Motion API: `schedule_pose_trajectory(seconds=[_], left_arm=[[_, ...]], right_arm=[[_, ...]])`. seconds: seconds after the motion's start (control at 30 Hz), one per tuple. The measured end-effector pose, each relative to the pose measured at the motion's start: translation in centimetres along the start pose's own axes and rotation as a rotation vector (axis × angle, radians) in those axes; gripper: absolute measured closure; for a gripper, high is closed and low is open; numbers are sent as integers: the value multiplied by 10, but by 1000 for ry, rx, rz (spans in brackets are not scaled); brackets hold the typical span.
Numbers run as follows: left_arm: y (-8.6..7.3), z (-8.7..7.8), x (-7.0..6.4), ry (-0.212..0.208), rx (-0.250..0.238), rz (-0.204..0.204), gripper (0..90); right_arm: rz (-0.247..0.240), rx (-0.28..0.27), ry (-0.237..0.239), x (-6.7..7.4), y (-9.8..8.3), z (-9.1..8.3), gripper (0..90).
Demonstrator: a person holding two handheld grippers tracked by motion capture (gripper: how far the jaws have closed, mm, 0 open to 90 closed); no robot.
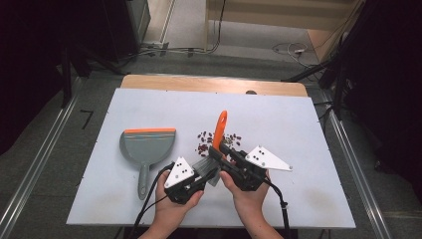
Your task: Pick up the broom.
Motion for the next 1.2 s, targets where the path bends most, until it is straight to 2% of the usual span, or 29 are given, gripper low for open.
schedule_pose_trajectory(seconds=[0.1, 0.23, 0.37, 0.4, 0.43, 0.47, 0.5, 0.57, 0.6, 0.63, 0.67, 0.7, 0.73, 0.87, 0.9, 0.93, 1.0, 1.1, 1.13, 1.17, 1.2], left_arm=[[1, -1, 4, -16, 13, -1, 850], [2, -3, 8, -33, 25, -4, 853], [7, -9, 20, -68, 20, 0, 855], [7, -9, 20, -68, 20, 0, 855], [9, -12, 23, -79, 13, -6, 855], [11, -14, 26, -95, 8, -11, 855], [13, -16, 29, -110, 2, -11, 856], [17, -21, 36, -160, -5, -11, 856], [17, -21, 36, -160, -5, -11, 856], [19, -24, 38, -177, -2, -4, 855], [20, -25, 39, -185, -6, -3, 855], [23, -30, 42, -210, -13, 5, 856], [23, -30, 42, -210, -13, 5, 855], [27, -35, 45, -254, -21, 19, 855], [28, -37, 45, -291, -19, 20, 855], [28, -37, 45, -291, -19, 20, 855], [28, -37, 43, -343, -11, 22, 855], [28, -37, 40, -381, -6, 35, 855], [28, -37, 40, -381, -6, 35, 855], [28, -37, 38, -394, -7, 35, 855], [28, -36, 36, -411, -8, 35, 855]], right_arm=[[0, 17, 20, -2, 0, 2, 678], [-5, 42, 61, -6, 3, 4, 559], [-22, 54, 124, -13, 6, 2, 479], [-22, 54, 124, -13, 6, 2, 479], [-31, 68, 158, -17, 8, 0, 468], [-31, 68, 158, -17, 8, 0, 468], [-35, 81, 183, -22, 8, -1, 459], [-38, 91, 197, -26, 9, -3, 454], [-38, 91, 197, -26, 9, -3, 454], [-31, 98, 221, -30, 9, -4, 451], [-31, 98, 221, -30, 9, -4, 451], [-27, 105, 252, -33, 9, -5, 470], [-27, 107, 267, -33, 9, -5, 474], [-5, 109, 321, -36, 7, -5, 474], [1, 112, 330, -36, 7, -5, 478], [5, 119, 346, -36, 6, -5, 485], [25, 126, 390, -34, 5, -4, 496], [30, 138, 433, -28, 3, -2, 495], [31, 145, 448, -26, 2, -2, 495], [31, 145, 448, -26, 2, -2, 495], [22, 157, 476, -22, 1, -1, 494]])
Point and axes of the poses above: each handheld gripper's, and its own axes: z roughly forward along the jaws, y roughly out of its top, x roughly to its left, the point moved 3 cm from there along z, roughly forward along the jaws, and after that the axes turned 12 degrees about -x, right-handed, at the moved point
